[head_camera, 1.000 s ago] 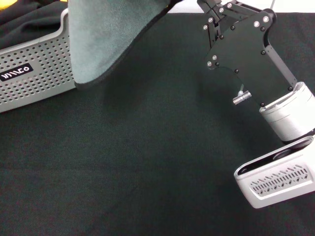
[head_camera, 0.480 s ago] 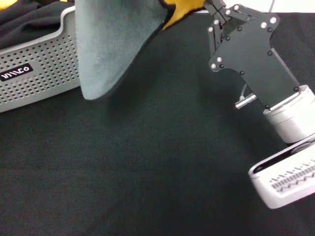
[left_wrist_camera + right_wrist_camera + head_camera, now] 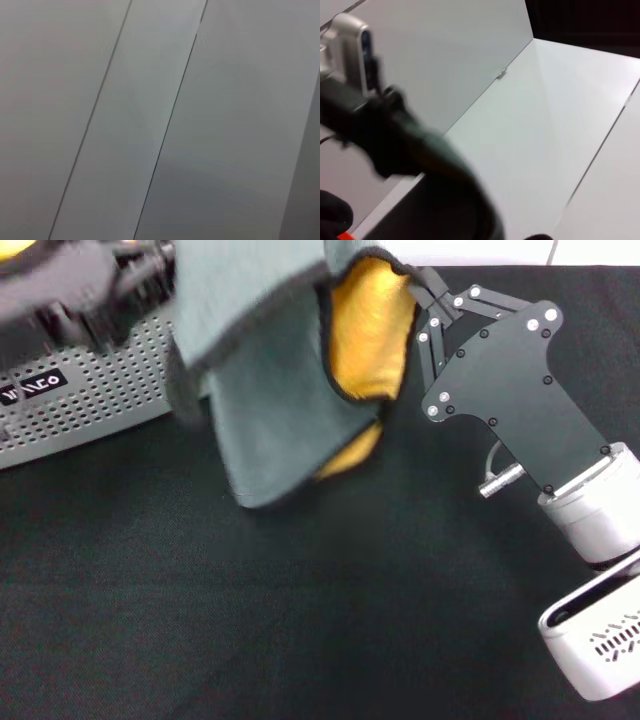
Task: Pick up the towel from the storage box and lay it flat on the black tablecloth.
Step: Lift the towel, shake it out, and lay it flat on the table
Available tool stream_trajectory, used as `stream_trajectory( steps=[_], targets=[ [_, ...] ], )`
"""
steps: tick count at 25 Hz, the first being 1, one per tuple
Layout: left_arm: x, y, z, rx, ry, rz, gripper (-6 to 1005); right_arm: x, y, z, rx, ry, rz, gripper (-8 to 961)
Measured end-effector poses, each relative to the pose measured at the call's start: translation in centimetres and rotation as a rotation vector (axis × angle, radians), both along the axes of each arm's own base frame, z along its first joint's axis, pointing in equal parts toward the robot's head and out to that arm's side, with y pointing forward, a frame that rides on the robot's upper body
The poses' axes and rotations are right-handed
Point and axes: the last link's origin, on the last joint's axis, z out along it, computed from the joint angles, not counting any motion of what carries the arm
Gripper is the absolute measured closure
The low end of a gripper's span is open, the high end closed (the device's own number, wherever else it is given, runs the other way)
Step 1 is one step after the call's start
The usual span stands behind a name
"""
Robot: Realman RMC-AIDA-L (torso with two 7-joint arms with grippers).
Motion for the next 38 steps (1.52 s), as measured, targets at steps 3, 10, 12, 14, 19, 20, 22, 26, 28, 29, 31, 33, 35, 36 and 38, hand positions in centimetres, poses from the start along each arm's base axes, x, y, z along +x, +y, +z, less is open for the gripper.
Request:
stream_trajectory(
  steps=[3,10,12,14,19,20,22,26,28,29,31,33,35,36,38],
  targets=[
    [-1.2,-0.3,-1.7,0.001,0.033,-0.007,995,0.1,-0.3,0.3,0.02,0.012,0.005,948],
    [-3.2,-1.0,-4.4,-0.025,0.062,-0.009,993,-1.5,-0.1,0.4,0.067,-0.034,0.052,947],
    [-3.7,-1.2,-5.1,-0.032,0.079,-0.008,989,-2.1,-0.1,0.1,0.087,-0.089,0.053,947],
    [-4.1,-1.4,-5.5,-0.035,0.08,-0.005,984,-2.8,0.1,-0.3,0.108,-0.161,0.049,947],
    [-4.8,-1.7,-6.4,-0.032,0.097,-0.004,972,-3.8,0.1,-0.4,0.155,-0.229,0.052,947],
    [-4.9,-1.7,-6.5,-0.03,0.103,-0.003,971,-4.0,0.2,-0.3,0.156,-0.229,0.048,947],
    [-5.1,-1.8,-6.6,-0.028,0.108,0.003,967,-4.3,0.6,0.1,0.14,-0.225,0.027,948],
    [-5.8,-1.8,-6.7,-0.018,0.117,0.033,961,-4.5,1.5,1.4,0.051,-0.174,-0.023,948],
    [-6.0,-1.6,-6.6,-0.012,0.125,0.043,960,-4.5,1.7,2.0,0.013,-0.157,-0.034,948],
    [-6.1,-1.5,-6.6,-0.007,0.13,0.049,960,-4.5,1.8,2.4,-0.013,-0.147,-0.043,948],
    [-6.2,-1.4,-6.6,-0.003,0.131,0.053,958,-4.6,2.0,3.2,-0.057,-0.132,-0.053,947],
    [-6.3,-1.3,-6.5,0.003,0.132,0.06,957,-4.7,2.2,3.6,-0.111,-0.127,-0.072,947],
    [-6.3,-1.3,-6.5,0.007,0.132,0.062,956,-4.8,2.8,3.9,-0.201,-0.129,-0.11,947],
    [-6.3,-1.3,-6.5,0.006,0.133,0.062,955,-5.0,3.1,4.1,-0.233,-0.131,-0.121,947],
    [-6.2,-1.2,-6.5,0.006,0.135,0.058,954,-5.2,3.9,4.3,-0.333,-0.141,-0.163,947]
  ],
)
